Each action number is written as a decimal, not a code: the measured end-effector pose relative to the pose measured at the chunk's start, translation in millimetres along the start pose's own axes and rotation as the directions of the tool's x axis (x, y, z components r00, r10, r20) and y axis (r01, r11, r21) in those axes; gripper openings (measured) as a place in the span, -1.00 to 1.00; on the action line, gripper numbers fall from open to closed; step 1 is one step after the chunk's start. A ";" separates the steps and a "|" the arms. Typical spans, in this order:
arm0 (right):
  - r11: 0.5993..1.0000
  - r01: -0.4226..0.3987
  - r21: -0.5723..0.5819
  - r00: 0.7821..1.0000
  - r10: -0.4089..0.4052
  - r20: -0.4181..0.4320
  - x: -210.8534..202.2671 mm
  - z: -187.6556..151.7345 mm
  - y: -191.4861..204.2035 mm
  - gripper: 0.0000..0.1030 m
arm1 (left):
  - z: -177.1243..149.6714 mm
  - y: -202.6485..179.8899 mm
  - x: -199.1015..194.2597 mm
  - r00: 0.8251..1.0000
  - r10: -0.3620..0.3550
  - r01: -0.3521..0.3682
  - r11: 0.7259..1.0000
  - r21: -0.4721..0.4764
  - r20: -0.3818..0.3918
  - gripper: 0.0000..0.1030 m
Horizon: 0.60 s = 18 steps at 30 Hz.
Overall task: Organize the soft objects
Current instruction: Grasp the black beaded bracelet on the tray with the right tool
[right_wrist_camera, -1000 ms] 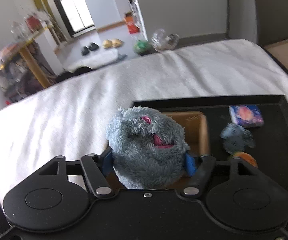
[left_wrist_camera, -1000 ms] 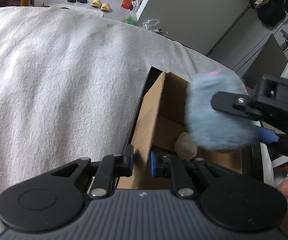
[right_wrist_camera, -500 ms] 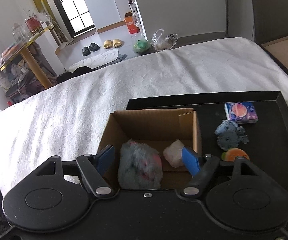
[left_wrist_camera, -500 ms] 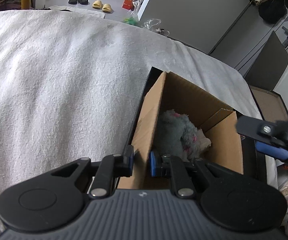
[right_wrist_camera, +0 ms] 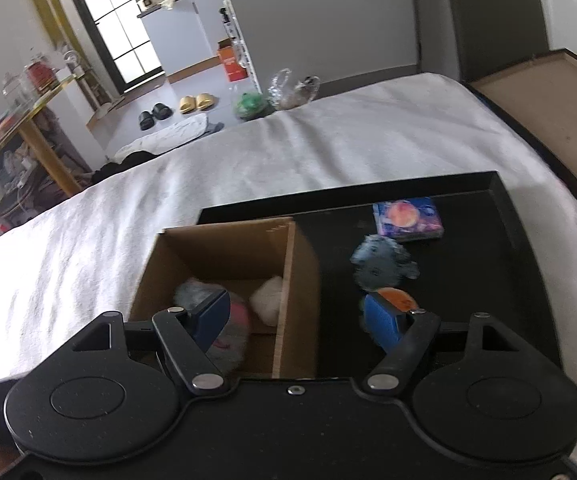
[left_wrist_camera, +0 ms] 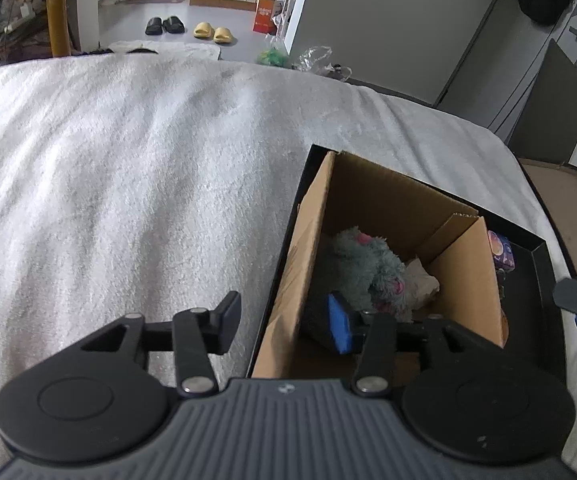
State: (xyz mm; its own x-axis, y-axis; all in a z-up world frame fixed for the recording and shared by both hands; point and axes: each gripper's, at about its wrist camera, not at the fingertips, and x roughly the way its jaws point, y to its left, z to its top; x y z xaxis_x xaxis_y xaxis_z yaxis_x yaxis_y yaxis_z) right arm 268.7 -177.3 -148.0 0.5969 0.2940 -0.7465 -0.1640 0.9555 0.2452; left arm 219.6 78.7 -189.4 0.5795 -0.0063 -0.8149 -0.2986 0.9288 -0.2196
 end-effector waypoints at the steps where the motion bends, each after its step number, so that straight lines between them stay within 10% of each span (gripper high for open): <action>1: 1.000 0.002 0.003 1.000 -0.002 -0.001 -0.6 -0.9 -4.6 0.43 | 0.1 -1.1 -1.2 1.000 0.007 -0.007 1.000 0.004 0.006 -0.09; 12: 0.999 0.011 0.047 0.999 -0.009 -0.048 13.6 -15.4 -47.3 0.43 | -1.6 -20.2 -1.1 0.999 0.034 -0.033 0.997 0.064 -0.006 0.58; 18: 0.997 0.013 0.070 0.995 -0.005 -0.103 33.6 -28.3 -66.5 0.43 | -4.2 -30.9 3.0 0.998 0.070 -0.069 0.992 0.104 -0.007 0.63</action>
State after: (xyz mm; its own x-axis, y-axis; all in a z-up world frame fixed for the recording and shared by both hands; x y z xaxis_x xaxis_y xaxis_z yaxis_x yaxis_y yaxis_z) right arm 277.4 -230.3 -206.8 0.5140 0.2897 -0.8074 -0.1008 0.9551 0.2786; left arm 227.4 48.4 -187.4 0.5521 0.0563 -0.8319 -0.2576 0.9604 -0.1059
